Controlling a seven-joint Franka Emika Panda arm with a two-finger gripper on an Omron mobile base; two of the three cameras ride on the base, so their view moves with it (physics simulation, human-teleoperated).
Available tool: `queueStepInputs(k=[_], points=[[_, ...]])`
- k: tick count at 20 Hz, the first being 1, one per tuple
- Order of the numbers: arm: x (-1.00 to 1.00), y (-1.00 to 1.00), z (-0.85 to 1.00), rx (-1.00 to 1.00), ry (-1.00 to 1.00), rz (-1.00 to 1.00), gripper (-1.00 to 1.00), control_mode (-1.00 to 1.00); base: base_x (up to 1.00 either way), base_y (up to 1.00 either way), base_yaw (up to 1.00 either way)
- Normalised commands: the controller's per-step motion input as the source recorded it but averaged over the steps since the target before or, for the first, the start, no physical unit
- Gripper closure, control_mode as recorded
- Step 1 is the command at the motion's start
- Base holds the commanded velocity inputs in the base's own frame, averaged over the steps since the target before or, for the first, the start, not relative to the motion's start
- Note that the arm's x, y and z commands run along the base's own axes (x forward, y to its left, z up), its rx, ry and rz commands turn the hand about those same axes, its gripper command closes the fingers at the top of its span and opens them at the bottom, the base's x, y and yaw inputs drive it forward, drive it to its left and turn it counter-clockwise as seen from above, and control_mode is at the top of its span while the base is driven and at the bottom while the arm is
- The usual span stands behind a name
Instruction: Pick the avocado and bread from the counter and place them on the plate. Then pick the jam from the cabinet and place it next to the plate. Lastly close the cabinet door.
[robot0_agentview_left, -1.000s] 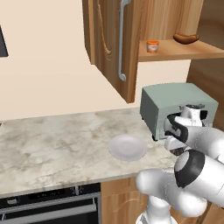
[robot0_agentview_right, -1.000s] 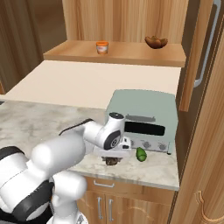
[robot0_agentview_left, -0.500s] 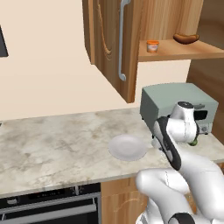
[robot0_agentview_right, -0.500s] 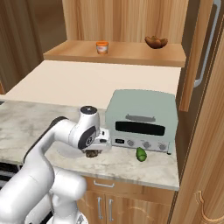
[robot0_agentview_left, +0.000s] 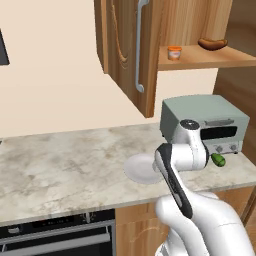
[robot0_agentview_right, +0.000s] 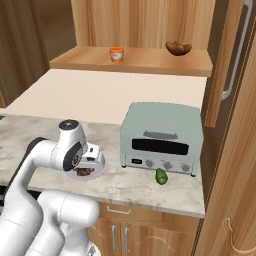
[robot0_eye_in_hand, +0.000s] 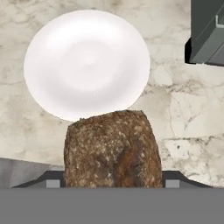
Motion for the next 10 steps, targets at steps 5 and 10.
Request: queueStepInputs(k=[5, 10], points=[[0.08, 0.52, 0.07, 0.0, 0.0, -0.05, 1.0, -1.0, 0.0, 0.0, 0.0], [0.21, 0.31, 0.0, 0.0, 0.0, -0.02, 1.0, -1.0, 0.0, 0.0, 0.0]])
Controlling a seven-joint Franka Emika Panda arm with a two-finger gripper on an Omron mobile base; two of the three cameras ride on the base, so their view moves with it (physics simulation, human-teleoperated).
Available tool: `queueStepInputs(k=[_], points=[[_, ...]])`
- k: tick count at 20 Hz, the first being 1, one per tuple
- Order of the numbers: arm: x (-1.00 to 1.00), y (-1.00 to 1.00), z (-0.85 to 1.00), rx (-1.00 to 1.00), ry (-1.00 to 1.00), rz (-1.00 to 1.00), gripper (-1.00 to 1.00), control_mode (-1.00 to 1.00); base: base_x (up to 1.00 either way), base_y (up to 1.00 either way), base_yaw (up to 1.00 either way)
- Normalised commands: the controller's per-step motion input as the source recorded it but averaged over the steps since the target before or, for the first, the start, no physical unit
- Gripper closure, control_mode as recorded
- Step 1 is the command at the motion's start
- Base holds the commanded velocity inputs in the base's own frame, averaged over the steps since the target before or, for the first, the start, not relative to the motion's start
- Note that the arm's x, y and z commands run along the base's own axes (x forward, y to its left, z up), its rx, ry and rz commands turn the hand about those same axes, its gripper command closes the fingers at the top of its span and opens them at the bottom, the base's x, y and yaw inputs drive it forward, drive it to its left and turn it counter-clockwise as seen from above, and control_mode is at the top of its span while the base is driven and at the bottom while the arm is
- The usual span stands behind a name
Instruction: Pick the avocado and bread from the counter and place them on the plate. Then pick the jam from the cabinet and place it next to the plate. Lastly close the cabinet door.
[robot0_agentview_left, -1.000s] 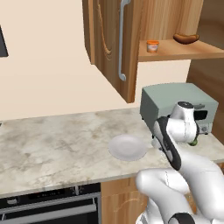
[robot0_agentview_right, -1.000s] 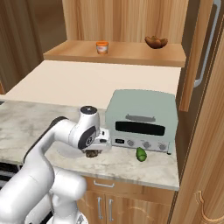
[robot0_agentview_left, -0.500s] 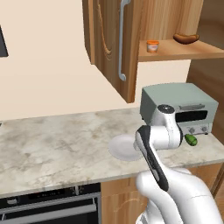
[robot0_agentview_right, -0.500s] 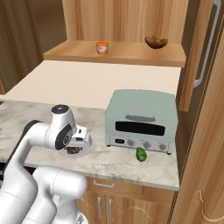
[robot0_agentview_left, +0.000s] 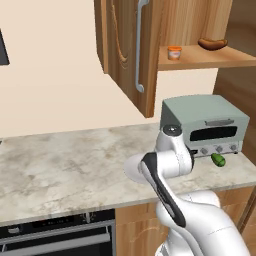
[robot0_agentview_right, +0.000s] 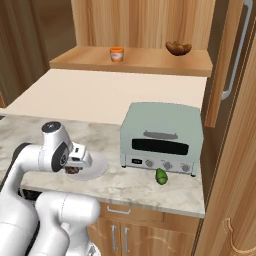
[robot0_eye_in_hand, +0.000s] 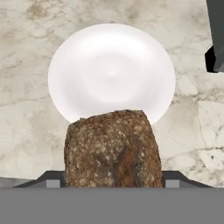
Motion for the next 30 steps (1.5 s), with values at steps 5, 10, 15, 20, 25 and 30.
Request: queueStepInputs(k=[5, 10, 15, 20, 25, 30], points=[[0.33, 0.16, 0.0, 0.0, 0.02, 0.0, 1.0, -1.0, 0.0, 0.0, 0.0], [0.25, 0.14, 0.0, 0.0, 0.03, 0.0, 1.0, -1.0, 0.0, 0.0, 0.0], [0.24, 0.08, 0.0, 0.0, 0.05, 0.0, 1.0, -1.0, 0.0, 0.0, 0.0], [0.35, 0.0, -0.09, 0.0, 0.05, 0.0, 1.0, -1.0, 0.0, 0.0, 0.0], [0.33, 0.0, -0.12, 0.0, 0.06, 0.0, 1.0, -1.0, 0.0, 0.0, 0.0], [0.21, 0.03, -0.14, 0.0, 0.06, 0.0, 1.0, -1.0, 0.0, 0.0, 0.0]])
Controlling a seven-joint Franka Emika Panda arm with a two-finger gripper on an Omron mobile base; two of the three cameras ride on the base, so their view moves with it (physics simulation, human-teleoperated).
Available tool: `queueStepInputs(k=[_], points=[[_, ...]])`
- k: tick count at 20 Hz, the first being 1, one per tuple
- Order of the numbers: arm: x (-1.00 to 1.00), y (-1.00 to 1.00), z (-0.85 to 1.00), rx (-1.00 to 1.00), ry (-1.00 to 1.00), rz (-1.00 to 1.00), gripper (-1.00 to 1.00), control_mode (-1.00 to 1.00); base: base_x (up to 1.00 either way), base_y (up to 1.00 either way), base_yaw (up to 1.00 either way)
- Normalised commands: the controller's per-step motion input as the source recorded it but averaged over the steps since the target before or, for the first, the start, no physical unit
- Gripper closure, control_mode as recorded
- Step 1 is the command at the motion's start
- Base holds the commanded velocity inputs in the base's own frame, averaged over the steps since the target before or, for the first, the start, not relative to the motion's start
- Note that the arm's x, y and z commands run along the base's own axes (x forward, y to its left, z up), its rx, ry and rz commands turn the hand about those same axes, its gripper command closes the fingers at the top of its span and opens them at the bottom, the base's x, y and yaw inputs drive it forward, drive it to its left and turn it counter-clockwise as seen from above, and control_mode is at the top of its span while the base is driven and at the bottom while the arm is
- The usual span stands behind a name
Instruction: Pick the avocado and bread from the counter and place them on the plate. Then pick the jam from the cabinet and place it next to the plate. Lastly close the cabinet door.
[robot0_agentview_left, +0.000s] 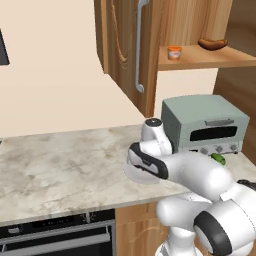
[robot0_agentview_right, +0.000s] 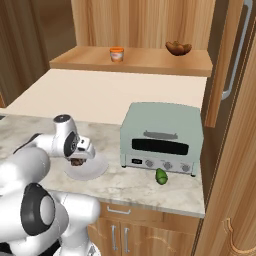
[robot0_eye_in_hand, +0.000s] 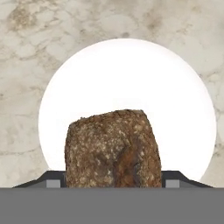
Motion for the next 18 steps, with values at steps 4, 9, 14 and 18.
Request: queueStepInputs(k=[4, 9, 14, 18], points=[[0.13, 0.08, -0.26, 0.0, 0.06, 0.0, 1.0, -1.0, 0.0, 0.0, 0.0], [0.05, 0.02, -0.24, 0.0, 0.02, 0.0, 1.0, -1.0, 0.0, 0.0, 0.0], [0.04, 0.0, -0.2, 0.0, 0.01, 0.0, 1.0, -1.0, 0.0, 0.0, 0.0], [0.03, 0.0, -0.18, 0.0, 0.01, 0.0, 1.0, -1.0, 0.0, 0.0, 0.0]])
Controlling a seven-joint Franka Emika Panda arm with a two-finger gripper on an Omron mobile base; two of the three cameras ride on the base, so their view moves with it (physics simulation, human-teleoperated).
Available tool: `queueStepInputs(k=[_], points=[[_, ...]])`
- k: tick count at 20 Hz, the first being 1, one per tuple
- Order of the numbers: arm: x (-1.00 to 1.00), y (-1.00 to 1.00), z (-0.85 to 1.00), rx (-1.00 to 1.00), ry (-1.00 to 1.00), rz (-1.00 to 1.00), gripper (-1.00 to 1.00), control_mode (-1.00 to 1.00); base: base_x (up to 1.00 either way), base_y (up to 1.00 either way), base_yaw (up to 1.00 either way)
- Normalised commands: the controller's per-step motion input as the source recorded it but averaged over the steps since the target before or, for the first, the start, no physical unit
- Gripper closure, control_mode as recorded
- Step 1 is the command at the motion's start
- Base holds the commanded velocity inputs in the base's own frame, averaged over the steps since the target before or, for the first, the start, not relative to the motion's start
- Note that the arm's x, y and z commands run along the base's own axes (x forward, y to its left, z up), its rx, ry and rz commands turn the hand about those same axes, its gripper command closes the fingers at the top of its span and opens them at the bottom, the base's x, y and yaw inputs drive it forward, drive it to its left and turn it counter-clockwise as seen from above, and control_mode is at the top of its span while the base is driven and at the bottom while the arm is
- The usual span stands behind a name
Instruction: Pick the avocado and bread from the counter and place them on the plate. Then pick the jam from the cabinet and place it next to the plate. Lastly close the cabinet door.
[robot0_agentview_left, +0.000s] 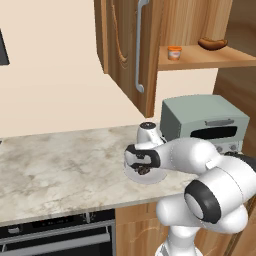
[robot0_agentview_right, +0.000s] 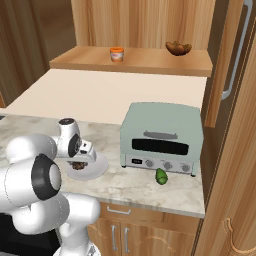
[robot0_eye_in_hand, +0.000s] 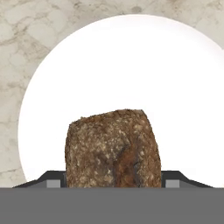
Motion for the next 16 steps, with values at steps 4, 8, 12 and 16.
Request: queueStepInputs(k=[4, 8, 12, 16], points=[[0.02, 0.0, -0.16, 0.0, 0.0, 0.0, 1.0, -1.0, 0.0, 0.0, 0.0], [0.0, 0.0, -0.16, 0.0, 0.0, 0.0, 1.0, -1.0, 0.0, 0.0, 0.0], [0.0, 0.0, -0.12, 0.0, 0.0, 0.0, 1.0, -1.0, 0.0, 0.0, 0.0], [0.0, 0.0, -0.11, 0.0, 0.0, 0.0, 1.0, -1.0, 0.0, 0.0, 0.0]])
